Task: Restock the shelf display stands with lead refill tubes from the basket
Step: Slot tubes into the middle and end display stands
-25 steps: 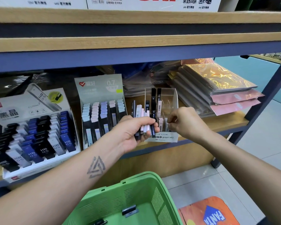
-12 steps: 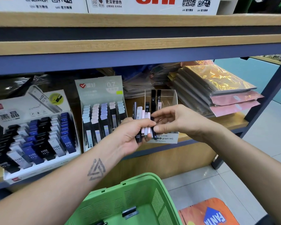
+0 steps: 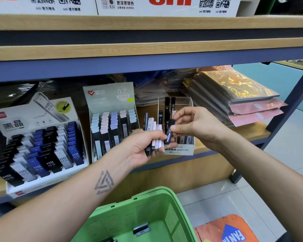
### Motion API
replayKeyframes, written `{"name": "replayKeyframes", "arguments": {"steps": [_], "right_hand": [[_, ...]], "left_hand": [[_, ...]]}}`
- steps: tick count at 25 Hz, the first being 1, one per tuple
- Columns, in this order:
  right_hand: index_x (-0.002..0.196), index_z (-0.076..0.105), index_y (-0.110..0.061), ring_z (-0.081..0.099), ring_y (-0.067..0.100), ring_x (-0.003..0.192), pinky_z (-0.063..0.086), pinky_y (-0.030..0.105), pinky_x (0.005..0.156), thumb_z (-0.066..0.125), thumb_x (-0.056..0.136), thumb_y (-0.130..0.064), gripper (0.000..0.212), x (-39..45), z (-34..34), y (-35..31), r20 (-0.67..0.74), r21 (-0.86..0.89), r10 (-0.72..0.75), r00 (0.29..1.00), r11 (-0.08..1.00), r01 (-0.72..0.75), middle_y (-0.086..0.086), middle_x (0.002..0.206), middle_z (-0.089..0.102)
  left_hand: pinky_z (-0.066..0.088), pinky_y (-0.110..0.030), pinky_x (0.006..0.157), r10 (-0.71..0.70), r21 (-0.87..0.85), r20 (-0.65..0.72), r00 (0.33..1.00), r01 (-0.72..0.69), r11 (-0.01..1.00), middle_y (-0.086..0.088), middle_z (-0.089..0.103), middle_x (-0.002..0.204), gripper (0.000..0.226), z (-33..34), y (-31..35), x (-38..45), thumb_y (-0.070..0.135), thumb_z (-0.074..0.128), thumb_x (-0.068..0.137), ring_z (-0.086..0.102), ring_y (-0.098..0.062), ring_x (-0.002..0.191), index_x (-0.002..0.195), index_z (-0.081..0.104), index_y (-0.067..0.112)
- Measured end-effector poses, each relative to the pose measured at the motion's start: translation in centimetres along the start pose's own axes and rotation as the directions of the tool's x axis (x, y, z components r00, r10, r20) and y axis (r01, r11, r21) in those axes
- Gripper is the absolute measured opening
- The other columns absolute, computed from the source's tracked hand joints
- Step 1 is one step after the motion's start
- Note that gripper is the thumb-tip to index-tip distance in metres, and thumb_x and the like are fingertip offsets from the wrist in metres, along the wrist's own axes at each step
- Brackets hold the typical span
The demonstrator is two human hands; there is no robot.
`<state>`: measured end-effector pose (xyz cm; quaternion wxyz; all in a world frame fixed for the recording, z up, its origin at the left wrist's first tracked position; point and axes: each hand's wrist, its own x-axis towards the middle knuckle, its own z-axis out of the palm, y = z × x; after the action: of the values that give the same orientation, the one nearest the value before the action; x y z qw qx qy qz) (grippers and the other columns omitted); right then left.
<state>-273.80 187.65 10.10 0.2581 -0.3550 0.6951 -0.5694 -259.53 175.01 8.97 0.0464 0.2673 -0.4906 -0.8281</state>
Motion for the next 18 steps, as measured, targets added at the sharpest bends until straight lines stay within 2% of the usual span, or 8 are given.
{"name": "replayKeyframes", "arguments": {"steps": [5, 10, 12, 15, 18], "right_hand": [[0.103, 0.068, -0.002, 0.073, 0.026, 0.077, 0.057, 0.039, 0.076, 0.074, 0.086, 0.002, 0.018, 0.3, -0.3, 0.0, -0.012, 0.057, 0.023, 1.0, 0.998, -0.022, 0.017, 0.079, 0.074], [0.098, 0.072, -0.001, 0.073, 0.03, 0.079, 0.06, 0.039, 0.075, 0.078, 0.082, 0.0, 0.017, 0.4, -1.0, -0.6, -0.012, 0.005, 0.007, 1.0, 1.0, -0.007, 0.022, 0.088, 0.074], [0.096, 0.072, 0.0, 0.073, 0.031, 0.081, 0.062, 0.039, 0.078, 0.078, 0.081, 0.003, 0.017, 0.8, -1.6, -1.1, -0.065, 0.045, 0.007, 0.998, 0.999, -0.004, 0.026, 0.093, 0.073], [0.101, 0.068, 0.004, 0.075, 0.029, 0.078, 0.063, 0.03, 0.071, 0.076, 0.081, 0.007, 0.022, 1.8, -2.8, -2.0, -0.184, 0.095, -0.026, 0.983, 0.994, 0.044, 0.024, 0.087, 0.073], [0.096, 0.069, -0.002, 0.076, 0.026, 0.076, 0.063, 0.032, 0.072, 0.079, 0.081, 0.003, 0.018, 3.3, -3.2, -2.6, -0.335, -0.09, -0.167, 0.927, 0.985, 0.145, 0.018, 0.085, 0.074]], "left_hand": [[0.05, -0.018, 0.044, 0.029, 0.007, -0.027, 0.999, -0.029, 1.0, -0.027, 0.073, 0.098, 0.016, 0.1, 0.0, 0.1, -0.005, 0.065, 0.088, 0.076, -0.028, 0.077, 0.104, 0.065, -0.009], [0.05, -0.018, 0.043, 0.017, -0.015, -0.026, 1.0, -0.018, 1.0, -0.028, 0.073, 0.096, 0.019, 0.3, 0.2, -0.1, -0.005, 0.065, 0.088, 0.076, -0.03, 0.076, 0.105, 0.063, -0.011], [0.05, -0.018, 0.042, 0.018, -0.044, -0.035, 0.999, -0.019, 0.999, -0.03, 0.072, 0.095, 0.018, 0.2, 0.5, -0.1, -0.005, 0.064, 0.088, 0.076, -0.031, 0.074, 0.104, 0.061, -0.011], [0.051, -0.018, 0.04, 0.052, -0.051, -0.074, 0.996, -0.056, 0.997, -0.03, 0.073, 0.093, 0.023, 0.1, 0.9, 0.0, -0.006, 0.065, 0.087, 0.075, -0.03, 0.072, 0.108, 0.057, -0.008], [0.052, -0.018, 0.042, 0.085, -0.035, -0.107, 0.991, -0.09, 0.995, -0.028, 0.073, 0.092, 0.027, -0.1, 1.6, -0.1, -0.005, 0.067, 0.086, 0.075, -0.029, 0.073, 0.111, 0.058, -0.007]]}}
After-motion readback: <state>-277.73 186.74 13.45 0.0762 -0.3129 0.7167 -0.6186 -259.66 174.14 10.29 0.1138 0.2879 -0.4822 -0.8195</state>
